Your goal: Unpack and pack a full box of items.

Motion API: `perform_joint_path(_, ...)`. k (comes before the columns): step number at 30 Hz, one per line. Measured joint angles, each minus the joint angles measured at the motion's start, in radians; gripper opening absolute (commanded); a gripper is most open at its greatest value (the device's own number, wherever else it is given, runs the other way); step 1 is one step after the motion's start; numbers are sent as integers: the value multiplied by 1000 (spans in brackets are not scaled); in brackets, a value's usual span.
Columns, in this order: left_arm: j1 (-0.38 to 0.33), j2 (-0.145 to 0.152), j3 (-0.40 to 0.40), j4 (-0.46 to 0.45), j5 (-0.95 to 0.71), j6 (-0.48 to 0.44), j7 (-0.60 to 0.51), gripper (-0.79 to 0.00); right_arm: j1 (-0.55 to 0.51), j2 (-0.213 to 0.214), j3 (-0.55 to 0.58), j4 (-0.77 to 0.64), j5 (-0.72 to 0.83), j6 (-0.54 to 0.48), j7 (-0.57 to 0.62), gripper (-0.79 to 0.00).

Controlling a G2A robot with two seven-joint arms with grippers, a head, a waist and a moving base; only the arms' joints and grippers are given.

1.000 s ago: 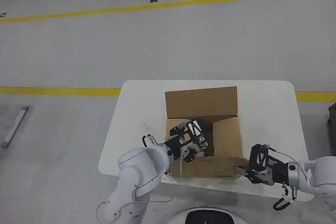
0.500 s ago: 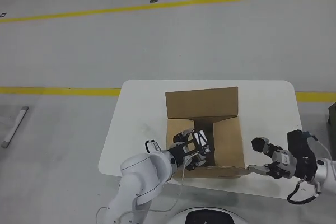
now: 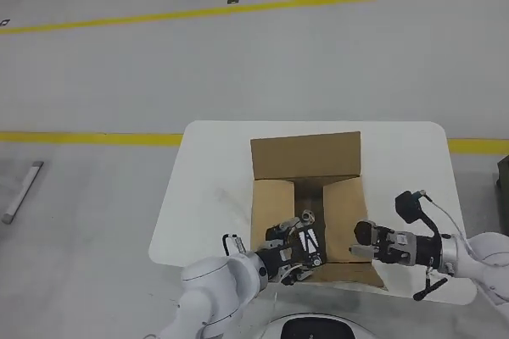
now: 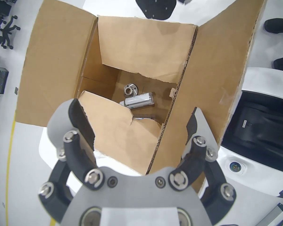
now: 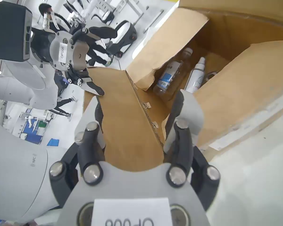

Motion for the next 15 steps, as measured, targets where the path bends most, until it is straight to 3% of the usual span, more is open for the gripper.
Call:
perform_joint_path(9,-21,44,-39,-20,-52,35,-35,0,53,5,-97,65,-16,-152,140,-785)
perform_joint_path(15,-34,69,-55,-17,-82,54,-54,0,52,12,-132,63,-101,-171,132,-785)
